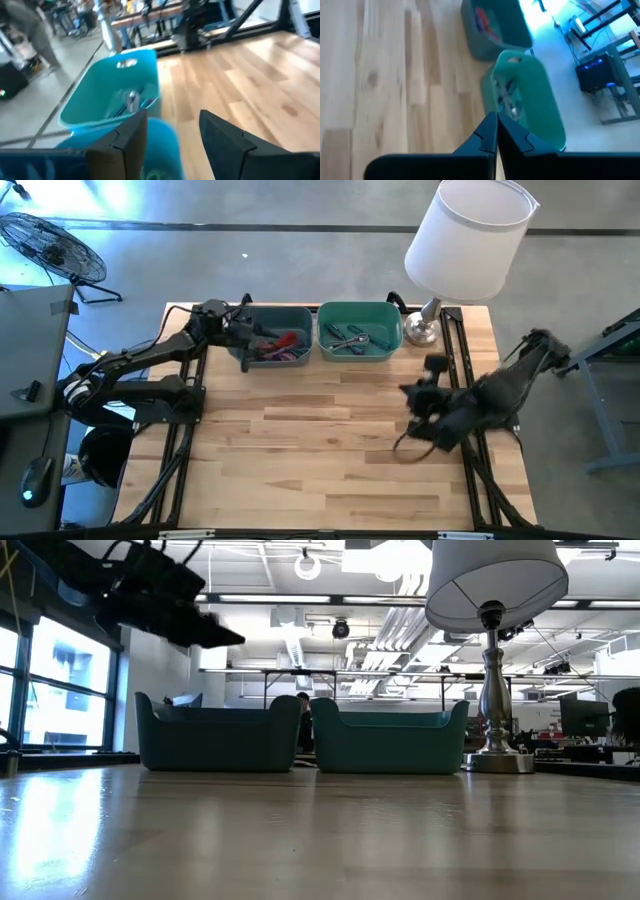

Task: Pick & Place USB Port
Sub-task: Return to Home Position

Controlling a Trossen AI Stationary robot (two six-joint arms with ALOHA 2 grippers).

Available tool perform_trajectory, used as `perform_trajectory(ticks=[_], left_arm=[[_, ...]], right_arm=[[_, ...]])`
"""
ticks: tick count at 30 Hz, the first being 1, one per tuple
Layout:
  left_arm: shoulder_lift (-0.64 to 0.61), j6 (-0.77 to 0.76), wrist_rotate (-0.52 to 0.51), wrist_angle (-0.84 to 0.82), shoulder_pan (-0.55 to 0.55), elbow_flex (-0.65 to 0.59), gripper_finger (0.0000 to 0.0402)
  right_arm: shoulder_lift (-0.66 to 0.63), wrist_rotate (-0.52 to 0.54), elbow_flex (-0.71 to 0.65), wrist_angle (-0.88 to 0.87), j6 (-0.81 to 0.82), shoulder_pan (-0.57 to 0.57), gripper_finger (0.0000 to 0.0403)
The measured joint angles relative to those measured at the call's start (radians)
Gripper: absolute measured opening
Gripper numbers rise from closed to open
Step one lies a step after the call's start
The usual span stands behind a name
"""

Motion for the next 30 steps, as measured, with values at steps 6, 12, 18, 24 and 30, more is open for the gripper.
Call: perform_trajectory(ticks=[6,12,18,24,30], left_arm=[[-0.071,0.027,-0.019,-0.014,-0.098,0.000,0.0154],[-0.089,0.027,-0.063,-0.018,-0.184,0.000,0.0151],[-0.088,0.065,-0.149,-0.022,-0.262,0.000,0.0151],[-0.088,0.134,-0.259,-0.071,-0.361,0.000,0.0078],[-0.089,0.164,-0.359,-0.073,-0.466,0.000,0.0011]], right_arm=[[-0.259,-0.030,0.000,0.050,-0.089,-0.055,0.0001],[-0.622,-0.039,-0.163,0.225,-0.050,-0.041,0.0000],[-0.945,-0.147,-0.569,0.625,-0.198,-0.026,0.0000],[-1.065,-0.289,-0.891,0.975,-0.327,-0.026,0.0000],[-1.051,-0.354,-1.049,1.190,-0.404,-0.025,0.0000]])
